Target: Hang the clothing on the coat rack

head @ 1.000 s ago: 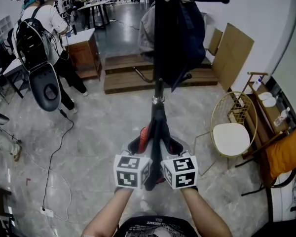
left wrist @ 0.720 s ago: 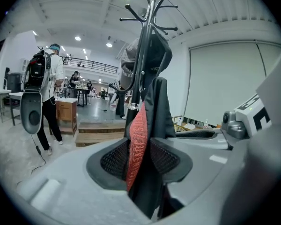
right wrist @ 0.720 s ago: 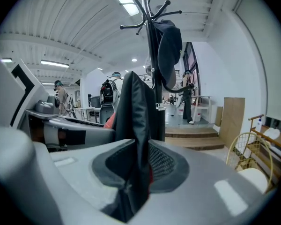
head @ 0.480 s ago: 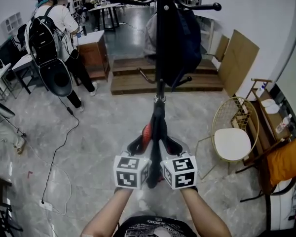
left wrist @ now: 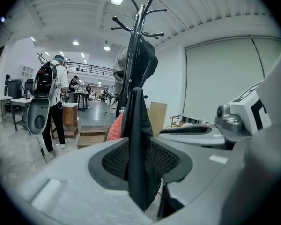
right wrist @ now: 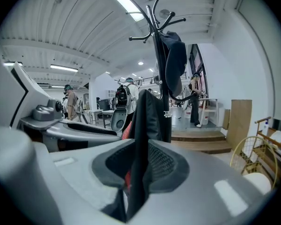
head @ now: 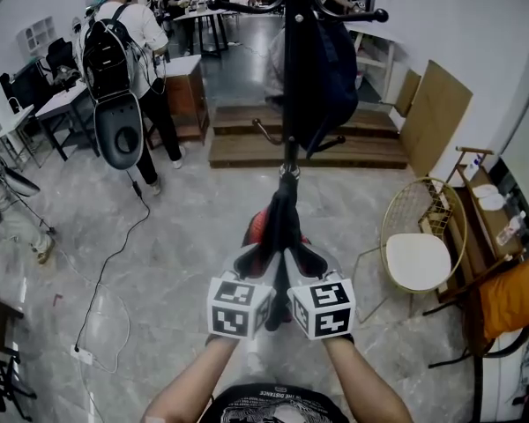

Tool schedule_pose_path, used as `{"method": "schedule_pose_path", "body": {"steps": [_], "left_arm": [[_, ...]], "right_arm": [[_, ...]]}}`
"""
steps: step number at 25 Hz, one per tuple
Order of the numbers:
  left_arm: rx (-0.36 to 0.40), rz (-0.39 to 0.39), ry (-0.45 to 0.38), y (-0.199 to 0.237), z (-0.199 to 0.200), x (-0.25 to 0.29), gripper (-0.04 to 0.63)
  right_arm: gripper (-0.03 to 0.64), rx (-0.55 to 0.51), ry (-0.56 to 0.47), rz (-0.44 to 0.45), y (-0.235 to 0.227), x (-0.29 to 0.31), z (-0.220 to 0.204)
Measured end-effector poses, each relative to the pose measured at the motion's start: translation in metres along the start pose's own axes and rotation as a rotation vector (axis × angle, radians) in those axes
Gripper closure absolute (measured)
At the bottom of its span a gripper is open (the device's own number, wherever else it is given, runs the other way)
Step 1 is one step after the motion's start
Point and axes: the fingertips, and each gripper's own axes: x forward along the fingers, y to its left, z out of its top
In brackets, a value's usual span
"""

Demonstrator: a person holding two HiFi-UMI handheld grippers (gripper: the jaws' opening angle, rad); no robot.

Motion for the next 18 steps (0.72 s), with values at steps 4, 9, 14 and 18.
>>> {"method": "schedule_pose_path", "body": {"steps": [4, 9, 14, 18], "left_arm": [[-0.003, 0.016, 0.002, -0.010, -0.003, -0.009, 0.471], [-0.006, 0.038, 0.001, -0.021, -0.001, -0.018, 0.472], [-0.017, 0.062, -0.011, -0.025, -0.005, -0.036, 0.496], [-0.014, 0.088, -0.022, -0.029, -0.005, -0.049, 0.550]], "right_arm": [[0.545, -0.010, -0.001, 0.021, 0.004, -0.013, -0.001], [0.548, -0.029, -0.008, 0.047, 0.009, -0.027, 0.001], [0.565, -0.036, -0.019, 0.071, 0.022, -0.041, -0.001], [0.581, -0.039, -0.023, 0.088, 0.030, -0.052, 0.000]]}}
